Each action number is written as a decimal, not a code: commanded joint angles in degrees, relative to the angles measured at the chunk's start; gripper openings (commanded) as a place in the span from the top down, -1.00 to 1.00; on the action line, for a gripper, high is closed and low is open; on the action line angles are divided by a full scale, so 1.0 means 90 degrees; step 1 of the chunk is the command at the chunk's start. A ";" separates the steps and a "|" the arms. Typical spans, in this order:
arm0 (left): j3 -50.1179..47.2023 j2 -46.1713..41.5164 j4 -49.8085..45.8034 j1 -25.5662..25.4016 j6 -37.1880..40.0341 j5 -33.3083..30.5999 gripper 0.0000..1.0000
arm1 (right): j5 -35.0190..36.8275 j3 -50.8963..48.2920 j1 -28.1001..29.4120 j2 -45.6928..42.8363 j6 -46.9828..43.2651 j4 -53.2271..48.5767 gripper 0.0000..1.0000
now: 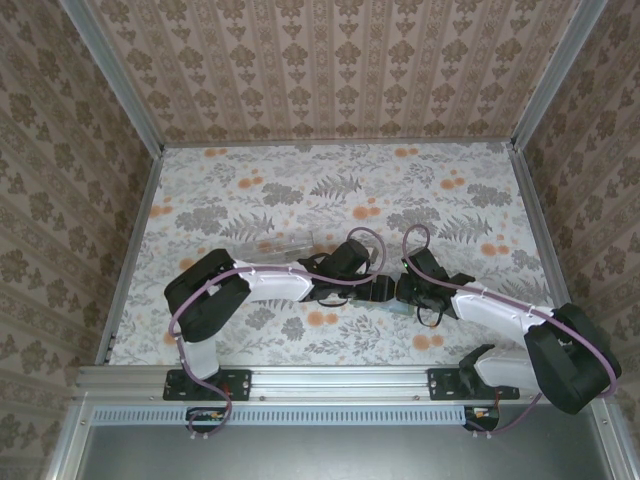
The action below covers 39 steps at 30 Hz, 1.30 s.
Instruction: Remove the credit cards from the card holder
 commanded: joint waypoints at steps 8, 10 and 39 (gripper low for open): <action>0.0010 -0.0523 -0.0434 0.0018 0.0203 -0.0419 -0.67 | 0.0334 0.0046 0.0016 -0.0914 0.0081 -0.1188 0.45; -0.0010 -0.0525 -0.0419 0.0037 0.0202 -0.0396 -0.67 | 0.0414 -0.0006 0.0016 -0.1056 0.0130 -0.1307 0.44; -0.0041 -0.0368 0.0274 -0.0028 0.0155 0.0205 -0.61 | 0.0204 -0.0440 0.0009 -0.0812 0.0379 -0.0878 0.43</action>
